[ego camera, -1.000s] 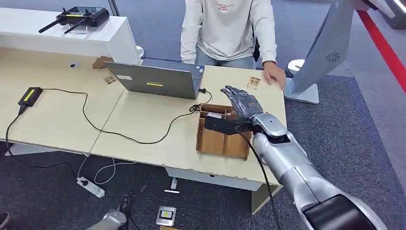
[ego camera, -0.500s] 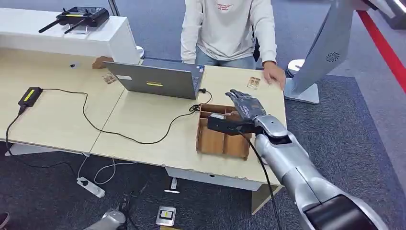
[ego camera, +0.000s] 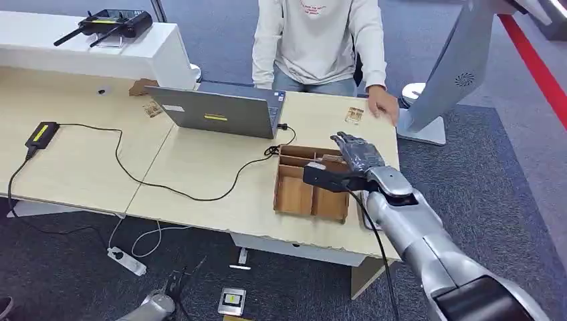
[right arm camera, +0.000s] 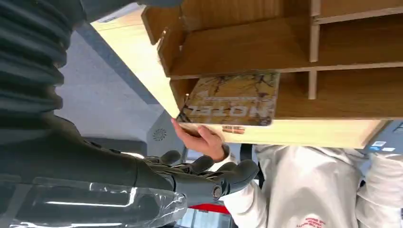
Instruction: Pass the card to the sensor for recognition and then transmit it.
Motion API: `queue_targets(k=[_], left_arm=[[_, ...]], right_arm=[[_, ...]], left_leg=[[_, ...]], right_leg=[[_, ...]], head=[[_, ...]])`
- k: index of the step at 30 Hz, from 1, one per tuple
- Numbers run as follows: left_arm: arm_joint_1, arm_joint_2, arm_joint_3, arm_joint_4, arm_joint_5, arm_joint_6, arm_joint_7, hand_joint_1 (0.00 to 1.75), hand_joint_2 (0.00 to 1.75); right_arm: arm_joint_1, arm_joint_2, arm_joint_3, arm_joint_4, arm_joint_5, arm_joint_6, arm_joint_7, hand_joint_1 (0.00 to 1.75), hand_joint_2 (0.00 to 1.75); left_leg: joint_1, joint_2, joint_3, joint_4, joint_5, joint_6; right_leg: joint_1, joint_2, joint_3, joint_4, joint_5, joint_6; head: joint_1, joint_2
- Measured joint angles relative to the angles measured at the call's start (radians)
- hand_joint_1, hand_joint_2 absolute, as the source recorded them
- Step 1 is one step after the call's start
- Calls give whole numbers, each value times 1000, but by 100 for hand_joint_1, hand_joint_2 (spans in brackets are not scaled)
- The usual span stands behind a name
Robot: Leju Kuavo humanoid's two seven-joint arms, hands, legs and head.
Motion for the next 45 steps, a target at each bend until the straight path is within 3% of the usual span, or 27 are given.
queue_targets(k=[12, 23, 45], left_arm=[[-2, 0, 0, 0, -42, 0, -2, 0, 0], [-8, -1, 0, 0, -63, 0, -6, 0, 0], [-10, -1, 3, 0, -59, 0, -3, 0, 0]], right_arm=[[10, -23, -2, -1, 12, -4, 8, 0, 175], [11, -23, -7, -13, 22, -14, -29, 0, 175], [10, -18, -7, -26, 30, -7, -42, 0, 175]], left_leg=[[0, 0, 0, 0, 0, 0], [0, 0, 0, 0, 0, 0], [0, 0, 0, 0, 0, 0]], right_leg=[[0, 0, 0, 0, 0, 0], [0, 0, 0, 0, 0, 0], [0, 0, 0, 0, 0, 0]], head=[[0, 0], [0, 0], [0, 0]])
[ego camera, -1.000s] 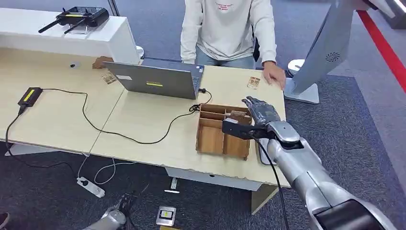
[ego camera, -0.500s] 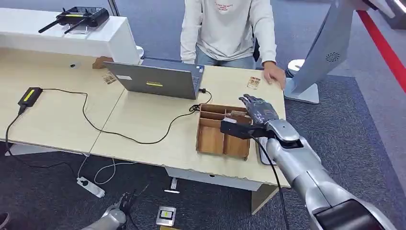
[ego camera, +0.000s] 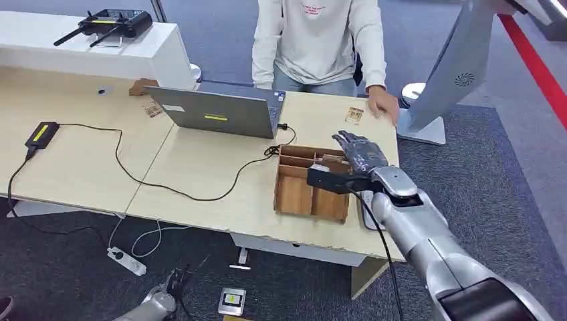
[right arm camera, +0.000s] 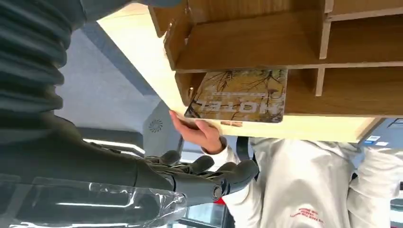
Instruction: Pass the card to the sensor for recognition and then transmit it.
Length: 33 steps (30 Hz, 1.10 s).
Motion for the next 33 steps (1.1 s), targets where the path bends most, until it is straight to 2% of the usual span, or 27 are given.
queue_targets(k=[2, 3, 10, 21, 33], left_arm=[[0, 0, 0, 0, 6, 0, 4, 0, 0], [0, 0, 1, 0, 7, 0, 6, 0, 0], [0, 0, 11, 0, 18, -7, 11, 0, 0], [4, 0, 27, 0, 27, -12, 22, 0, 0], [16, 0, 64, 0, 52, -21, 22, 0, 0]], right_arm=[[0, 3, 0, 0, 1, 9, 0, 166, 175], [0, 5, 0, 0, 1, 13, -1, 175, 175], [-2, 16, 0, 0, -1, 48, -3, 175, 175], [-8, 24, 0, 1, -11, 60, -3, 175, 175], [-16, 63, 0, 0, -55, 5, -51, 175, 175]], left_leg=[[0, 0, 0, 0, 0, 0], [0, 0, 0, 0, 0, 0], [0, 0, 0, 0, 0, 0], [0, 0, 0, 0, 0, 0], [0, 0, 0, 0, 0, 0]], right_leg=[[0, 0, 0, 0, 0, 0], [0, 0, 0, 0, 0, 0], [0, 0, 0, 0, 0, 0], [0, 0, 0, 0, 0, 0], [0, 0, 0, 0, 0, 0]], head=[[0, 0], [0, 0], [0, 0], [0, 0], [0, 0]])
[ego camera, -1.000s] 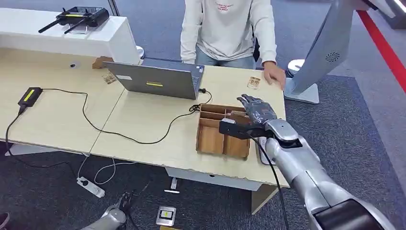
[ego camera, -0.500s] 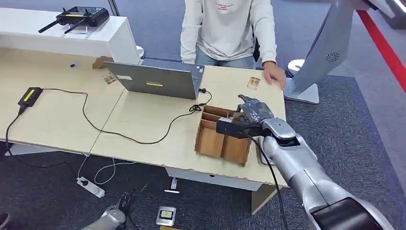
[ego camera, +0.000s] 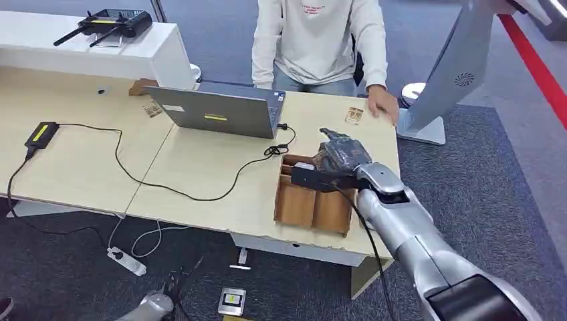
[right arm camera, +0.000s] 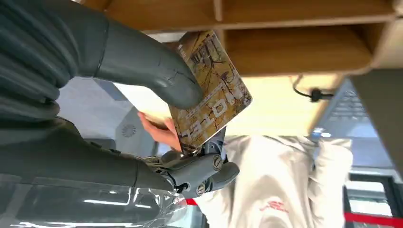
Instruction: Pass the card to the sensor for recognition and then transmit it.
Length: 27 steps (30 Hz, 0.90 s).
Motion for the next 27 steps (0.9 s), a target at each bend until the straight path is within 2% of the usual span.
queue_targets(k=[11, 17, 27], left_arm=[[8, 9, 18, -6, 6, -9, -18, 0, 0], [10, 14, 20, -10, -2, -11, -31, 0, 0], [10, 16, 20, -14, -8, -10, -28, 0, 0]], right_arm=[[-98, 27, -20, -45, -99, -47, -78, 175, 175], [-153, 27, -42, -84, -123, -48, -86, 175, 175], [-144, 12, -49, -97, -107, -35, -71, 175, 175]], left_leg=[[0, 0, 0, 0, 0, 0], [0, 0, 0, 0, 0, 0], [0, 0, 0, 0, 0, 0]], right_leg=[[0, 0, 0, 0, 0, 0], [0, 0, 0, 0, 0, 0], [0, 0, 0, 0, 0, 0]], head=[[0, 0], [0, 0], [0, 0]])
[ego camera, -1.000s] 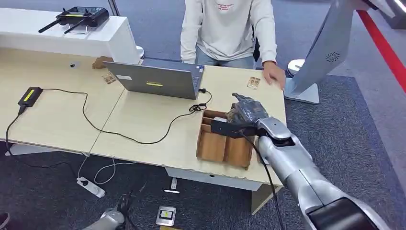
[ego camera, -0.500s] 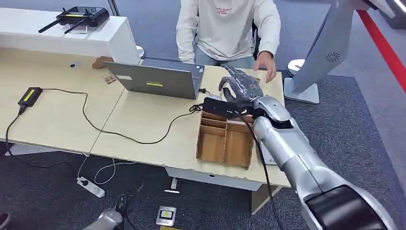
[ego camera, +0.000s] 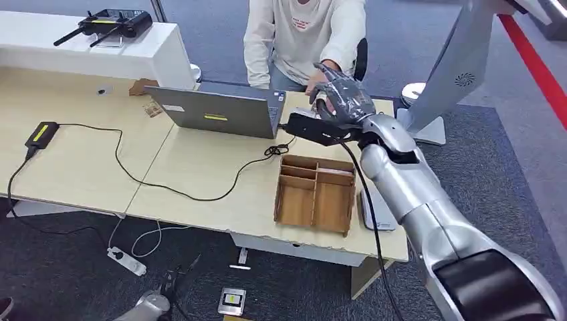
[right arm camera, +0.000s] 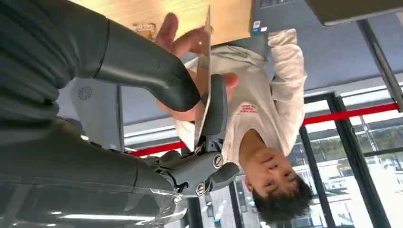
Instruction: Pass the card to the sensor for recognition and then transmit it.
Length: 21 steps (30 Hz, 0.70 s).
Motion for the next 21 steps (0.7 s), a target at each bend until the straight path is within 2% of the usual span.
queue_targets(k=[10, 19, 20, 21], left_arm=[[-10, -4, -2, 0, -28, -8, 36, 0, 0], [-14, -10, -2, -1, -31, -8, 48, 0, 0], [-14, -11, -2, -1, -31, -8, 49, 0, 0], [-14, -11, -2, -1, -31, -8, 49, 0, 0]], right_arm=[[-4, -19, 15, 71, 70, 93, 61, 175, 175], [-12, -39, 23, 114, 84, 111, 79, 175, 175], [-12, -40, 23, 118, 84, 110, 79, 16, 175], [-12, -41, 24, 119, 85, 110, 79, 2, 175]], left_leg=[[0, -1, 0, 0, 0, 0], [0, 0, 0, 0, 0, 0], [0, 0, 0, 0, 0, 0], [0, 0, 0, 0, 0, 0]], right_leg=[[0, 0, 0, 0, 0, 0], [0, 0, 0, 0, 0, 0], [0, 0, -1, 0, 0, 0], [0, 0, -1, 0, 0, 0]], head=[[0, 0], [0, 0], [0, 0], [0, 0]])
